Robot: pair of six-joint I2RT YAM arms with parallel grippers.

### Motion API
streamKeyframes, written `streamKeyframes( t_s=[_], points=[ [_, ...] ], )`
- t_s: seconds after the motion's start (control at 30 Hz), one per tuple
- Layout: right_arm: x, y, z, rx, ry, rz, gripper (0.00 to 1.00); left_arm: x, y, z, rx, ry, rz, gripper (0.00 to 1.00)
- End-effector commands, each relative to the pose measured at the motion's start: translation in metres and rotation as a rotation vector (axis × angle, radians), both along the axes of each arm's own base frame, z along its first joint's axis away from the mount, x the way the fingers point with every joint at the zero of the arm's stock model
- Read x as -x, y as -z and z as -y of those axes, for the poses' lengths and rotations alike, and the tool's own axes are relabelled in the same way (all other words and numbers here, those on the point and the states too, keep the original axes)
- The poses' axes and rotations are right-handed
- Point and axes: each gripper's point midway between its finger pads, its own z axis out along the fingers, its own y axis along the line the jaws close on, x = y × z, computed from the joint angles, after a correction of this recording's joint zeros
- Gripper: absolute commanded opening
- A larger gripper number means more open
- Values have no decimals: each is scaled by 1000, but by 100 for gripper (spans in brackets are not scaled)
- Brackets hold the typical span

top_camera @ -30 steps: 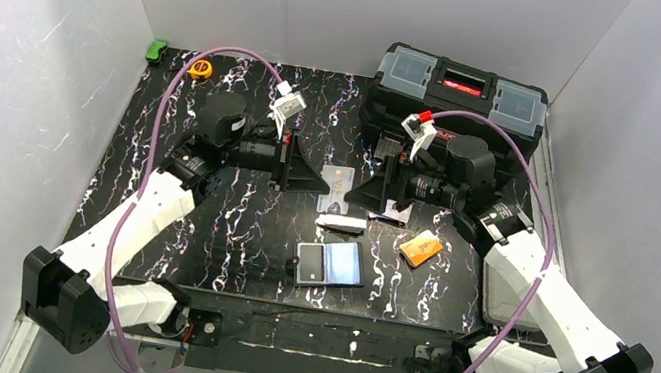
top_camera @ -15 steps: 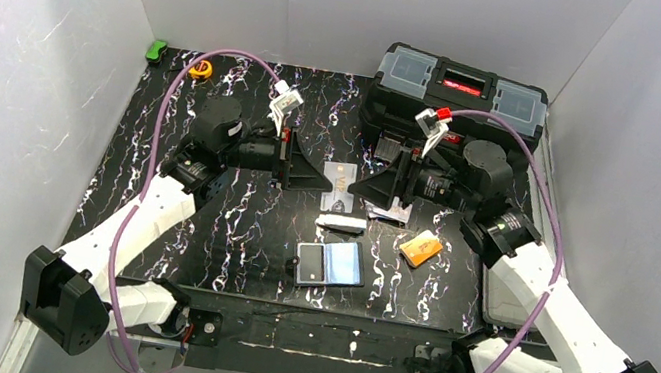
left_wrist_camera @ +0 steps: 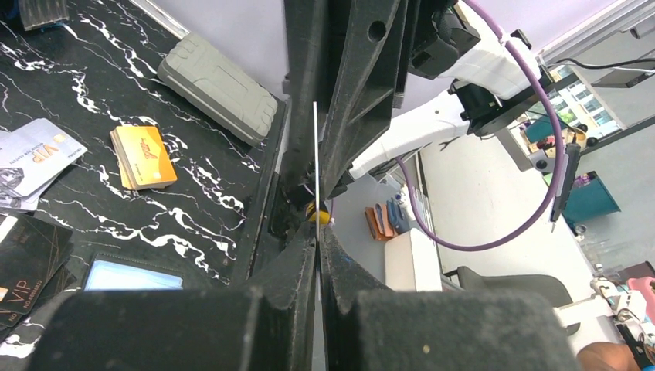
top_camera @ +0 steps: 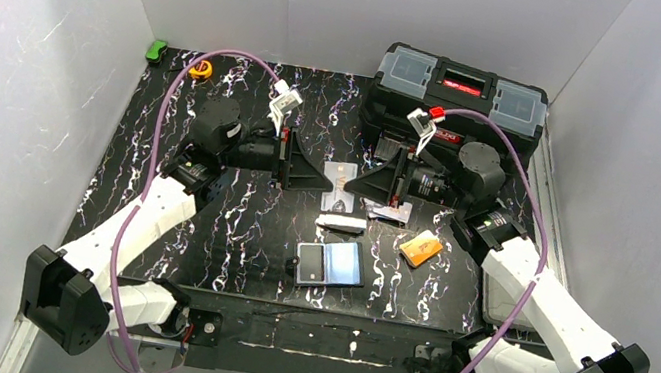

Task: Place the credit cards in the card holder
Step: Pick up the credit card from the center of the board, then turn over the card slot in the card holder.

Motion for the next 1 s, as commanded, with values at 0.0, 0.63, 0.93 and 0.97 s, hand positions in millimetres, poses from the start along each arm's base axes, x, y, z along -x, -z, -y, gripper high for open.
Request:
streamKeyframes(
  t_s=[0.0, 0.63, 0.93, 0.97],
  points=[
    [2, -20, -1, -62, -19, 62, 15, 5, -6, 1, 13, 30, 28, 0],
    [8, 152, 47, 411, 200, -301, 1, 8, 150, -53, -520, 84, 421, 86],
    [6, 233, 71, 561, 338, -423, 1, 17, 225, -65, -767, 278, 670, 78],
    [5, 238, 72, 572, 349, -427, 1, 13, 230, -65, -786, 272, 677, 78]
  ],
)
